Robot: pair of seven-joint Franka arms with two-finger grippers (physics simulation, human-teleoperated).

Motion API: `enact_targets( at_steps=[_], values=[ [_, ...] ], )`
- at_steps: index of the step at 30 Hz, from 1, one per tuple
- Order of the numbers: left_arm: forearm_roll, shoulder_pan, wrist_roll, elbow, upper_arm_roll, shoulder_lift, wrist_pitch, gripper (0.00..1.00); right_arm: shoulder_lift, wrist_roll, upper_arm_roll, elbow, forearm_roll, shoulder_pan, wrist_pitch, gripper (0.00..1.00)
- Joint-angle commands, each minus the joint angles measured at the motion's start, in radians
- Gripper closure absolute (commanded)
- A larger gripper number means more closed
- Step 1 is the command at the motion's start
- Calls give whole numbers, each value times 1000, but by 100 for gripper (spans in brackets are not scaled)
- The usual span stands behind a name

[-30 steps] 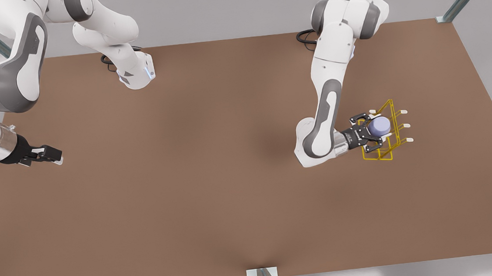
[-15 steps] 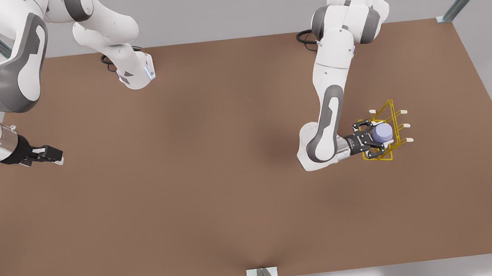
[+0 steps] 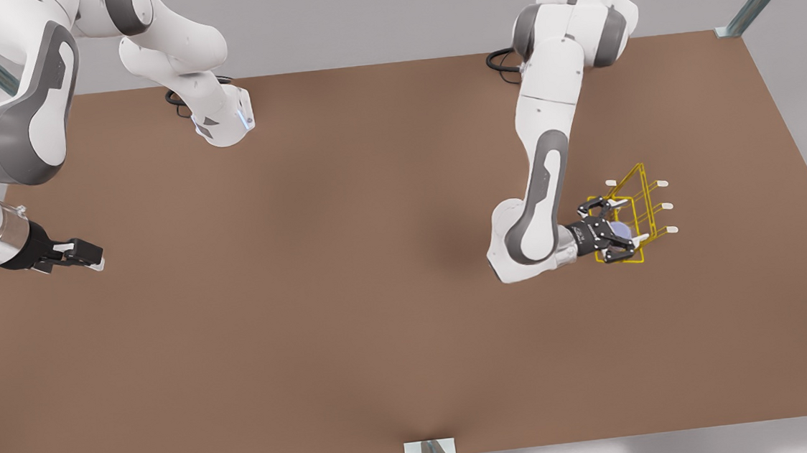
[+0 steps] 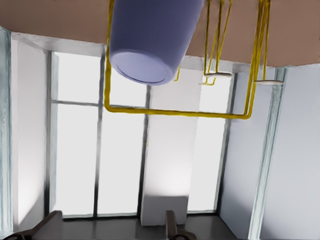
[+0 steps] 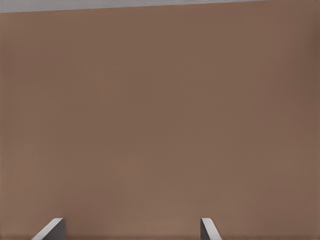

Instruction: Place the cup on the cup holder

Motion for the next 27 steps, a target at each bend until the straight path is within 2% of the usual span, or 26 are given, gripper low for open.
enact_targets(
  at_steps=[1,3,5,7,8,9,10,14,16,27],
  values=[
    [-223,4,-40,163,6,-15,11,0,-1,0,0,0,1,0,4,0],
    [-648,73,-268,380,14,-35,186,0,-1,0,0,0,1,-1,4,0],
    [-993,123,-601,380,47,-125,344,0,-3,0,0,0,1,-1,2,0],
    [-1118,205,-816,363,26,-243,439,0,-4,0,-3,0,1,-3,4,0],
    [-1090,355,-897,326,-158,-331,481,0,-3,0,-3,0,1,-3,4,0],
    [-952,465,-910,265,-305,-400,533,0,-3,0,-2,0,2,-3,4,0],
    [-882,504,-913,250,-362,-429,535,0,-3,0,-2,0,2,-3,4,0],
    [-849,507,-1075,185,-362,-495,575,0,-3,0,-2,0,2,-3,4,0],
    [-851,593,-1106,184,-433,-510,564,0,-3,0,-2,0,2,-1,4,0],
    [-946,614,-1364,187,-433,-533,466,0,-3,0,-2,0,2,-3,7,0]
  ],
)
